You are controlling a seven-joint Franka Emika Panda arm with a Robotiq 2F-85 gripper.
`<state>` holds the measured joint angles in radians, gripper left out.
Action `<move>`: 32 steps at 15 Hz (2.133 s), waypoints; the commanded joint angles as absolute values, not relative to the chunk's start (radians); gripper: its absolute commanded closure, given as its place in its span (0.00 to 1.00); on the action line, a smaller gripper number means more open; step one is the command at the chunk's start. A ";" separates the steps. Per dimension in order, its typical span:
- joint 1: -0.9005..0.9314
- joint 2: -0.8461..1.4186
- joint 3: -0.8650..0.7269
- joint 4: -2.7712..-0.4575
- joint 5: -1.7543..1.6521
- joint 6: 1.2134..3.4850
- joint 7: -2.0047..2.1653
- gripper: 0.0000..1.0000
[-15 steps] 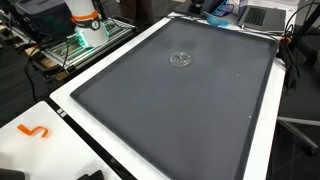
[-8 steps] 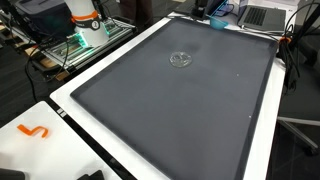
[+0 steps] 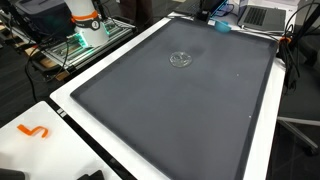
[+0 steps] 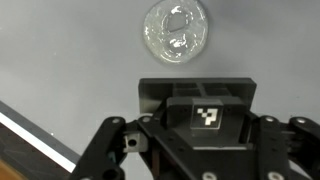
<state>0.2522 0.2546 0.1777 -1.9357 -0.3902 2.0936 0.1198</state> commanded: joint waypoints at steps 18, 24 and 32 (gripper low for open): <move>0.047 0.226 0.118 -2.029 0.011 2.369 -0.172 0.69; -0.021 0.196 0.120 -2.108 0.157 2.416 -0.353 0.69; -0.069 0.115 0.113 -2.250 0.302 2.469 -0.589 0.69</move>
<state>-0.0521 0.1809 0.1131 -2.1611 0.2418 2.4290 -0.5039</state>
